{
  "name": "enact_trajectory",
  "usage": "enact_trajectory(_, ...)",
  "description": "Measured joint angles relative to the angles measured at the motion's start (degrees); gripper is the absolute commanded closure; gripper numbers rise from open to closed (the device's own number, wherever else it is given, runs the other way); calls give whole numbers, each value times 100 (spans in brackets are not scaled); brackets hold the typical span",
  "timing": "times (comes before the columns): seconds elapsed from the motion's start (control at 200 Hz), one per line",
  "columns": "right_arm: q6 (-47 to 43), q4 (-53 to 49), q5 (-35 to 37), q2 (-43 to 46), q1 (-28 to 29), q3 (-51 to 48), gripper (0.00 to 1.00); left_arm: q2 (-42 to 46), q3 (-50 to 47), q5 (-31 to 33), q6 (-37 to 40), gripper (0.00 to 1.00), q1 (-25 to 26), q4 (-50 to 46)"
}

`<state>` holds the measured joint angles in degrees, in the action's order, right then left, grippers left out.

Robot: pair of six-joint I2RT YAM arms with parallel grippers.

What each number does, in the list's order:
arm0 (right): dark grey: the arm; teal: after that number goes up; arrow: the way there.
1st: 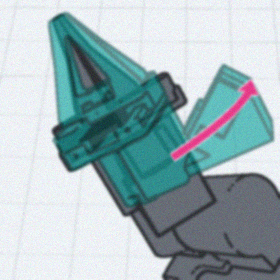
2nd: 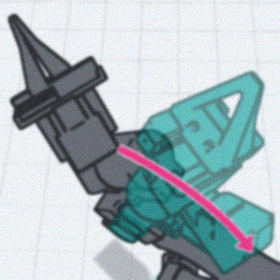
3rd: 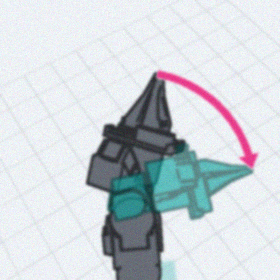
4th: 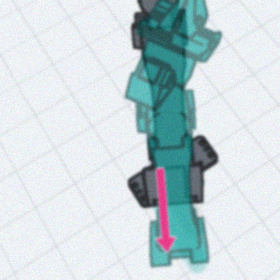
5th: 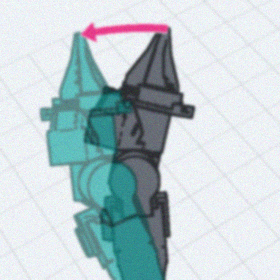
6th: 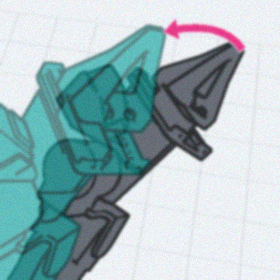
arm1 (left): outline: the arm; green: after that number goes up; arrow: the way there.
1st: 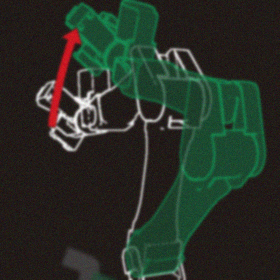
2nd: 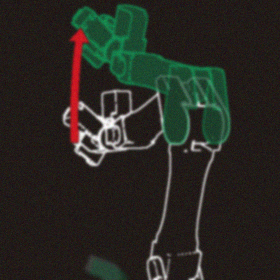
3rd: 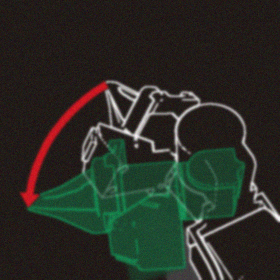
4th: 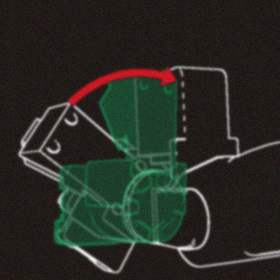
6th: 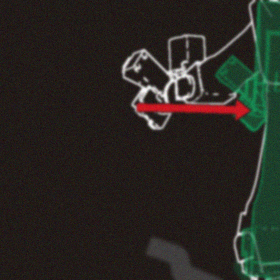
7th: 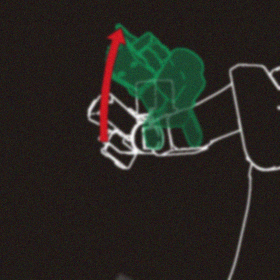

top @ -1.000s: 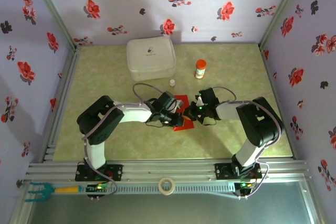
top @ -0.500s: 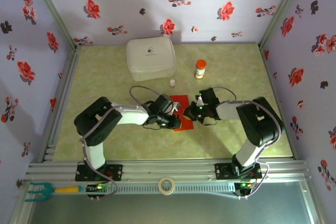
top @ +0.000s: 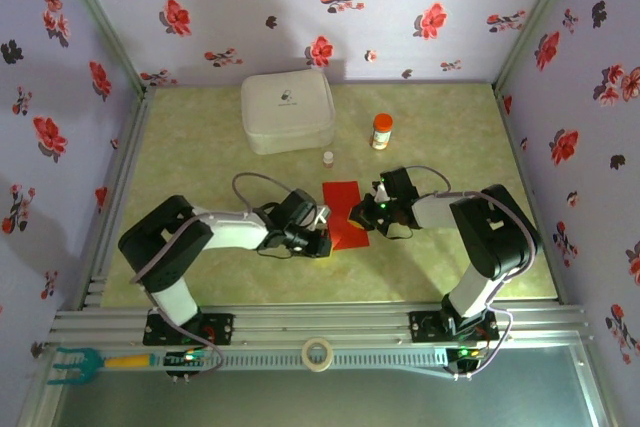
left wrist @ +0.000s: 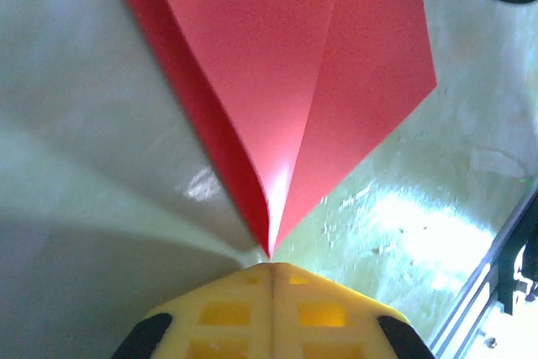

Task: Fold a paper plane with a square sheet of paper (pick it up from the middle)
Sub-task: Fold the triangle a second time at the center of the table.

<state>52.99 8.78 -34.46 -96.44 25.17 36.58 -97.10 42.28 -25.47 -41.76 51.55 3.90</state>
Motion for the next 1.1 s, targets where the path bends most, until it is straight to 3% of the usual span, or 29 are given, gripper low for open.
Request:
enact_trajectory(0.23, 2, 46, -7, 0, -7, -26, 100, 511, 162, 105, -22, 100, -63, 98)
enact_trajectory(0.455, 15, 63, -22, 0, -11, -33, 100, -273, 964, 149, -105, 100, -262, 258)
enact_trajectory(0.645, 15, 66, -28, 0, -15, -33, 100, -839, 1049, 151, -151, 100, -271, 181)
enact_trajectory(1.1, -177, -651, 63, 457, 57, 105, 98, -828, 704, 262, -238, 100, -271, 592)
